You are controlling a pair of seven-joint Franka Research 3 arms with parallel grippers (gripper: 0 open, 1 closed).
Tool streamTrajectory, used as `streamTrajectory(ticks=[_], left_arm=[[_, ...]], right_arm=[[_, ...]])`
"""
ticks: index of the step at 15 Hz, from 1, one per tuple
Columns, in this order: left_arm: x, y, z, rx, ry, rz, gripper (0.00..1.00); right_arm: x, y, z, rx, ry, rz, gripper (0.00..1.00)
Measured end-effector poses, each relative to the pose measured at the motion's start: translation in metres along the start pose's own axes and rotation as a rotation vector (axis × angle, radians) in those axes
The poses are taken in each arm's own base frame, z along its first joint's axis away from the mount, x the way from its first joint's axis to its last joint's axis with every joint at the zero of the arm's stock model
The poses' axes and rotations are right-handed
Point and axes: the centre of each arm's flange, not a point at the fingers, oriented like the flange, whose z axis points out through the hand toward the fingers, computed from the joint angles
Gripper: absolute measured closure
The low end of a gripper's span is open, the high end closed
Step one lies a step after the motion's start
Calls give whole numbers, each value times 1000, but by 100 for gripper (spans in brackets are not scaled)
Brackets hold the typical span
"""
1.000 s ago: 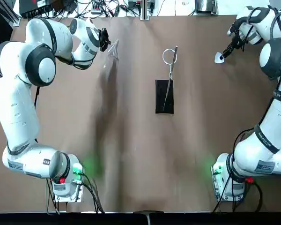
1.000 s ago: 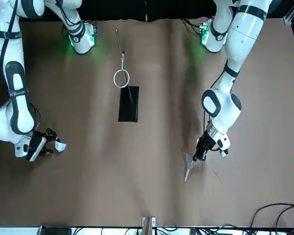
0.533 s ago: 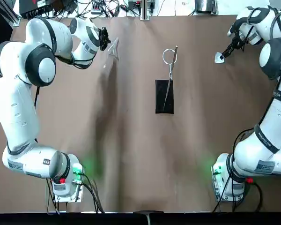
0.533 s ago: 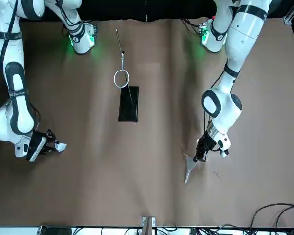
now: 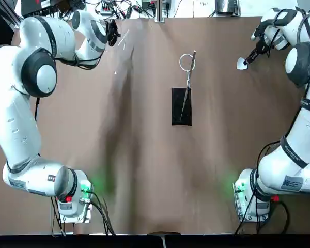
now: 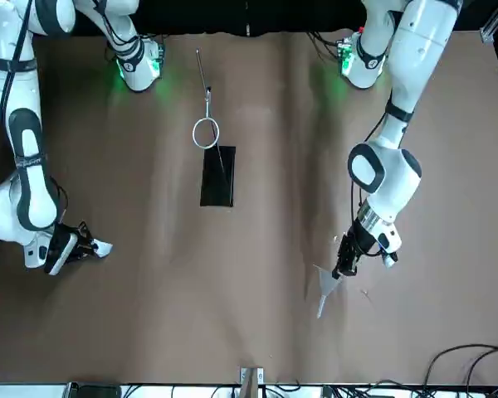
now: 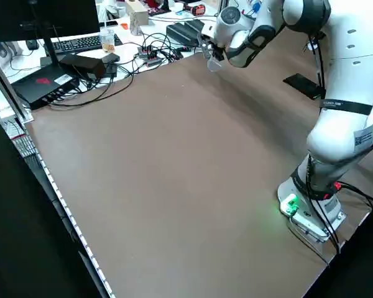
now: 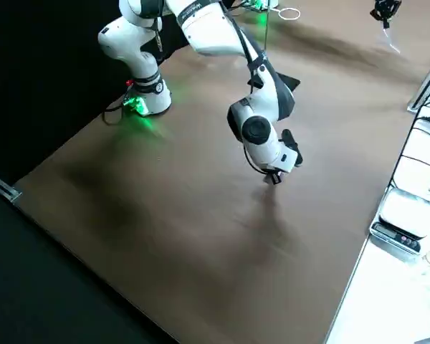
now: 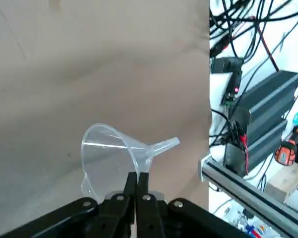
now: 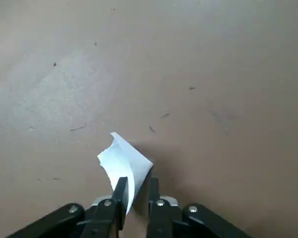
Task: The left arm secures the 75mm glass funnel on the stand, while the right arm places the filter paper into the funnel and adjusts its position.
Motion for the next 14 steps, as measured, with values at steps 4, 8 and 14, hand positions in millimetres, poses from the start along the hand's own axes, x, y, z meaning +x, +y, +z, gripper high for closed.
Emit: streamTrajectory(ticks=[4, 8, 14], left_arm=[[-4, 20, -25, 65, -102, 62, 97], [14, 48, -65, 191, -178, 211, 97], [-4, 69, -92, 347, -156, 541, 97]], right_arm=[[0, 0, 0, -1, 1, 0, 86], [0, 1, -1, -2, 1, 0, 99], [5, -2, -12, 59, 7, 19, 99]])
